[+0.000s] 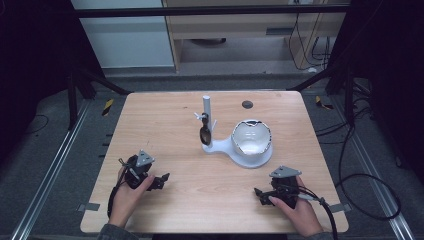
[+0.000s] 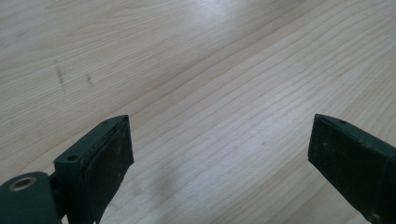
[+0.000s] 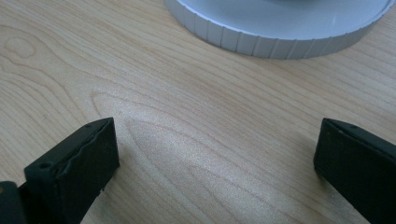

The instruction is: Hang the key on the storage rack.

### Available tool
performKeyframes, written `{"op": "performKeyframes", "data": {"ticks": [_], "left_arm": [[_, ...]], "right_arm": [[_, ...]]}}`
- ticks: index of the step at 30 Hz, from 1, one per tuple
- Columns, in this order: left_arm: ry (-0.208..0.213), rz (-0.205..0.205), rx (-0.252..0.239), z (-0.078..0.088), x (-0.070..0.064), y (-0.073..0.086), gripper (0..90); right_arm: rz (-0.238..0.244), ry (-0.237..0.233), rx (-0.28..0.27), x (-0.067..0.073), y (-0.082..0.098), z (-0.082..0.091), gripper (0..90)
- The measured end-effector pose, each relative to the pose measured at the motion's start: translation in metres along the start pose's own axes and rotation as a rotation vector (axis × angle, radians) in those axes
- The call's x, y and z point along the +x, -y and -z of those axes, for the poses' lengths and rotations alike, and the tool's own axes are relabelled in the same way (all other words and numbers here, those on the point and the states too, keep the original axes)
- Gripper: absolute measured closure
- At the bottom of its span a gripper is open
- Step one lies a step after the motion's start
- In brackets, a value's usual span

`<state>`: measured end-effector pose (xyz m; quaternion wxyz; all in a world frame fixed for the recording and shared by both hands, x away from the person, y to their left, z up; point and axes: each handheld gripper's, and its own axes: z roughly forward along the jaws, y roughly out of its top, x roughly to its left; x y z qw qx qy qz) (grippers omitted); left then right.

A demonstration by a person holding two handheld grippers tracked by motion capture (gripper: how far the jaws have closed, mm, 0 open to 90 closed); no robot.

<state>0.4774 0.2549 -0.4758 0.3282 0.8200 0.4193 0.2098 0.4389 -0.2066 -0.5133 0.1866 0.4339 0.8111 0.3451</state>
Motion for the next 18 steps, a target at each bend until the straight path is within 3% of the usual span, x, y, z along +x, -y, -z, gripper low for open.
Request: {"op": "performKeyframes", "data": {"ticks": [11, 18], "left_arm": [[-0.047, 0.097, 0.002, -0.003, 0.026, 0.014, 6.3], [-0.046, 0.100, 0.019, -0.008, 0.030, 0.019, 6.3]], "right_arm": [[0.003, 0.000, 0.000, 0.000, 0.000, 0.000, 0.5], [0.002, 0.000, 0.000, 0.000, 0.000, 0.000, 0.4]]}}
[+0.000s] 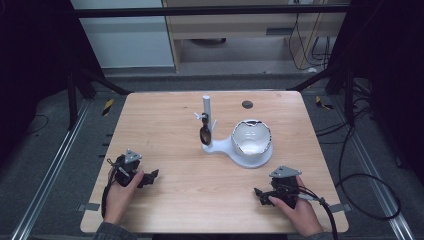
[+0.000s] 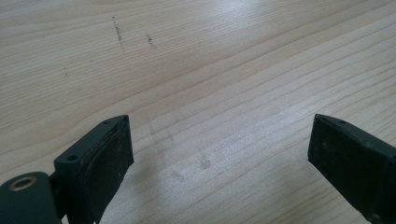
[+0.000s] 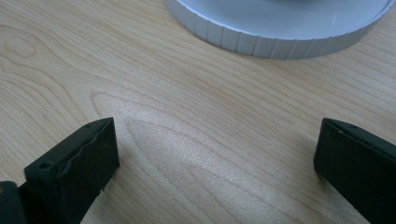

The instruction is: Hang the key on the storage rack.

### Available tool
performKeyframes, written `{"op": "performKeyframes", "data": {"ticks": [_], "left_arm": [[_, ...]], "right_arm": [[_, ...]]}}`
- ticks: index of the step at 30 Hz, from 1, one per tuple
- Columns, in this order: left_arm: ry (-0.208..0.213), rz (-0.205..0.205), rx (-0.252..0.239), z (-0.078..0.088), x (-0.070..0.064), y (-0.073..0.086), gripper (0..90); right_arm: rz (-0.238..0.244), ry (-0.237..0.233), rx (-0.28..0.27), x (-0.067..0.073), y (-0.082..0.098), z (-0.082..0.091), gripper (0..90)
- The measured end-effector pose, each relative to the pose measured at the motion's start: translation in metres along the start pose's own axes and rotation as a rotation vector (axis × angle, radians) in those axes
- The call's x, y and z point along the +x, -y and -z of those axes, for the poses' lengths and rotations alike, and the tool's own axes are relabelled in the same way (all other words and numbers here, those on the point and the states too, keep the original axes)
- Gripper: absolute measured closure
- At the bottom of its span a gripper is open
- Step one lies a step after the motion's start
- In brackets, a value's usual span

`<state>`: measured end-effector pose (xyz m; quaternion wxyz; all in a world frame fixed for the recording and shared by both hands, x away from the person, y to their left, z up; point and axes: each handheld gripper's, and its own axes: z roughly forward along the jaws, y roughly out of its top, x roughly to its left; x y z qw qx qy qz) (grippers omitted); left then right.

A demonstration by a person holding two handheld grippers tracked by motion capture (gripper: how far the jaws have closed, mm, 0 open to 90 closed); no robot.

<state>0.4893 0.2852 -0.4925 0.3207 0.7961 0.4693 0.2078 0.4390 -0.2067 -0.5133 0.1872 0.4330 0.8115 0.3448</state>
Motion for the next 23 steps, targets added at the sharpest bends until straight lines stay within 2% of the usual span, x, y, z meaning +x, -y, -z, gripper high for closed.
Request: {"op": "performKeyframes", "data": {"ticks": [8, 10, 15, 23], "left_arm": [[0.019, 0.007, 0.023, -0.008, 0.002, 0.004, 6.3], [0.013, -0.005, 0.030, -0.010, 0.001, 0.006, 5.7], [0.020, -0.009, -0.009, -0.012, 0.002, 0.010, 1.8], [0.020, -0.010, -0.011, -0.012, 0.002, 0.010, 0.1]], "right_arm": [[0.001, 0.001, 0.000, 0.000, 0.000, 0.000, 0.4], [0.000, 0.000, 0.000, 0.000, 0.000, 0.000, 0.4], [0.001, 0.002, 0.000, 0.000, 0.000, 0.000, 0.4], [-0.003, 0.000, 0.000, 0.000, 0.000, 0.000, 0.4]]}}
